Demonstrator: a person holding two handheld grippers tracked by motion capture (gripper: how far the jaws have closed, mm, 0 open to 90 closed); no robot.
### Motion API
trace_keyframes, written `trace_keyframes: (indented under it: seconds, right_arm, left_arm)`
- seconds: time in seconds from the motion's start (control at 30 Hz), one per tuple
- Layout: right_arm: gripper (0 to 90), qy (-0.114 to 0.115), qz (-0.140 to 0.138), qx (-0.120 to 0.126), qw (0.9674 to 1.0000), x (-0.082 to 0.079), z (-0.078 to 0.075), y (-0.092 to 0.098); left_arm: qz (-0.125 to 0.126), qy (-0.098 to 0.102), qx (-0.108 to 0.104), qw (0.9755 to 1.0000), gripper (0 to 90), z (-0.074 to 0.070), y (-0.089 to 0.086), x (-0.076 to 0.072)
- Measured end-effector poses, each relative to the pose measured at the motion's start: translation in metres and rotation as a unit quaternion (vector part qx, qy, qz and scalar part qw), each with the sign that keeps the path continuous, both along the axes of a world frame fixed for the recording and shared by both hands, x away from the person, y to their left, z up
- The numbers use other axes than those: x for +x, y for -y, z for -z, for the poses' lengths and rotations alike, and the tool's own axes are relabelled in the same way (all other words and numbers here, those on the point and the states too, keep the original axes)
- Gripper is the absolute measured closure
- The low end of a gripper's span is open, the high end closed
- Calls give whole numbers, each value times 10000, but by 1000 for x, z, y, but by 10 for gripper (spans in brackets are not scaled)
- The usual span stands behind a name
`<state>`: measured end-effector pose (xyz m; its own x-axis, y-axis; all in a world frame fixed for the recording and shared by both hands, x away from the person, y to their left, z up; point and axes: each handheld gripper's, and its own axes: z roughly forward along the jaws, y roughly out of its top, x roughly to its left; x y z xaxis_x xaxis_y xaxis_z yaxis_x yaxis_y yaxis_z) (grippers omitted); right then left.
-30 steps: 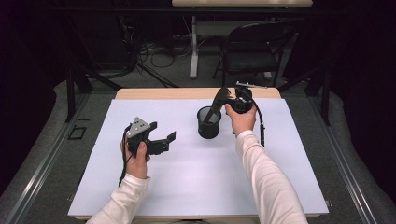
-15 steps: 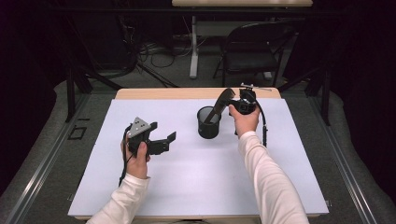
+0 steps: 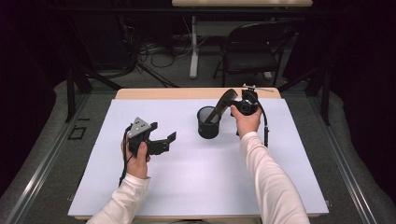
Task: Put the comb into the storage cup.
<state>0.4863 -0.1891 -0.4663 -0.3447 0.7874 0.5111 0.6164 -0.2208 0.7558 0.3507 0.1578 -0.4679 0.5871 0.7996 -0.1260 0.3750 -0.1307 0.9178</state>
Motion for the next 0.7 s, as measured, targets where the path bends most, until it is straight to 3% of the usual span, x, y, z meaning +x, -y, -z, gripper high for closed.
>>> trace_keyframes:
  seconds: [0.7]
  right_arm:
    - [731,-48,-3,50,10000,0,4,4]
  left_arm:
    - [-9,-25,-1,10000,157,1,0,1]
